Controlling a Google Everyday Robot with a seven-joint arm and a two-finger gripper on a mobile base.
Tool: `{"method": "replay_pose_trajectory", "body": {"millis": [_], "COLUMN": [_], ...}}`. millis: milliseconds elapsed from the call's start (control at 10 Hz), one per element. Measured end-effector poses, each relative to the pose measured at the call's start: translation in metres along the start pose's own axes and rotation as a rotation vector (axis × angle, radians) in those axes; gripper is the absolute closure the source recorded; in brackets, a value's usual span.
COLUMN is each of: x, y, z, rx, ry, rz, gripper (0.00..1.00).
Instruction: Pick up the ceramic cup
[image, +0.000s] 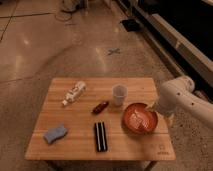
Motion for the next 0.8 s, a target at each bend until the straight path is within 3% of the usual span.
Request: {"method": "replay_pose_trajectory", "body": {"millis": [400, 800], "x": [-0.013, -0.008], "y": [-0.046, -0.101], "z": [-0.021, -0.015], "rx": [0.032, 0.044], "ry": [0.015, 0.036], "rz": [-0.103, -0.175], "gripper": [0.20, 0.20]}}
